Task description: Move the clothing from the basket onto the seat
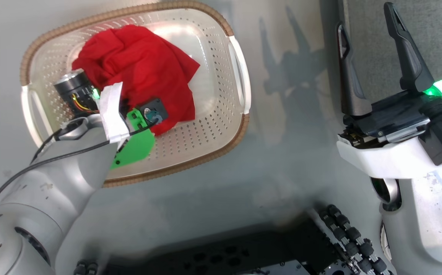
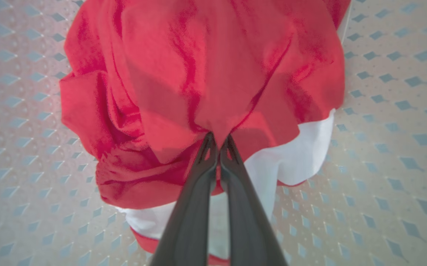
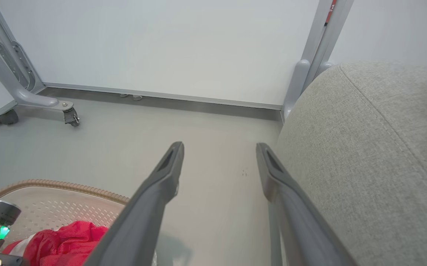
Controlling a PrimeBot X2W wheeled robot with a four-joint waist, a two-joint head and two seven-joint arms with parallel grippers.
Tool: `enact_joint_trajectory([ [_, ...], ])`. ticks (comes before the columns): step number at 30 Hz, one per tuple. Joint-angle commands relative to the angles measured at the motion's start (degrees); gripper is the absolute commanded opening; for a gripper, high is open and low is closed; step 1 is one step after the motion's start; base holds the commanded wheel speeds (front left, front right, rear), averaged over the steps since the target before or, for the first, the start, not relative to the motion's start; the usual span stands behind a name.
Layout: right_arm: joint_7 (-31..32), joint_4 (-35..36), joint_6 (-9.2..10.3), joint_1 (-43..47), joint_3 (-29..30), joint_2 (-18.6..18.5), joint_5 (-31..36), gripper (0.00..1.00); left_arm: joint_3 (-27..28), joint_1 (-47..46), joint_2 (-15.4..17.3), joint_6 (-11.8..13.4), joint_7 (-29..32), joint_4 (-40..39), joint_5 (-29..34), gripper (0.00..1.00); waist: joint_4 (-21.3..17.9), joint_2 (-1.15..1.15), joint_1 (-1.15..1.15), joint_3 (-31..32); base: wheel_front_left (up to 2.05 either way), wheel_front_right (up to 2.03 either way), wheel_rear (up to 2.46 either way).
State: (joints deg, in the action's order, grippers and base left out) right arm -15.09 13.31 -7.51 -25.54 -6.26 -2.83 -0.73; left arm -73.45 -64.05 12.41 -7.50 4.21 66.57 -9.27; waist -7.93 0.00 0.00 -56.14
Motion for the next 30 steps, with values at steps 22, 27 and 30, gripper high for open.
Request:
enact_joint_trajectory([
  [22, -0.11, -8.97, 0.04, 5.92, 1.72, -0.13, 0.81, 1.00, 0.01, 10.12, -2.69, 0.03, -12.82, -4.99, -9.73, 0.00, 6.68, 0.00, 0.00, 23.39, 0.00, 0.00, 0.00],
  [27, -0.11, -10.57, 0.04, 7.62, 2.07, -0.14, 0.46, 1.00, 0.01, 12.40, -2.92, 0.03, -15.82, -6.20, -11.81, 0.00, 8.19, 0.00, 0.00, 27.84, 0.00, 0.00, 0.00],
  [30, -0.11, -11.40, 0.04, 8.73, 2.21, -0.14, 0.39, 1.00, 0.02, 13.47, -3.13, 0.03, -17.28, -7.06, -13.59, 0.00, 8.99, 0.00, 0.00, 30.37, 0.00, 0.00, 0.00],
])
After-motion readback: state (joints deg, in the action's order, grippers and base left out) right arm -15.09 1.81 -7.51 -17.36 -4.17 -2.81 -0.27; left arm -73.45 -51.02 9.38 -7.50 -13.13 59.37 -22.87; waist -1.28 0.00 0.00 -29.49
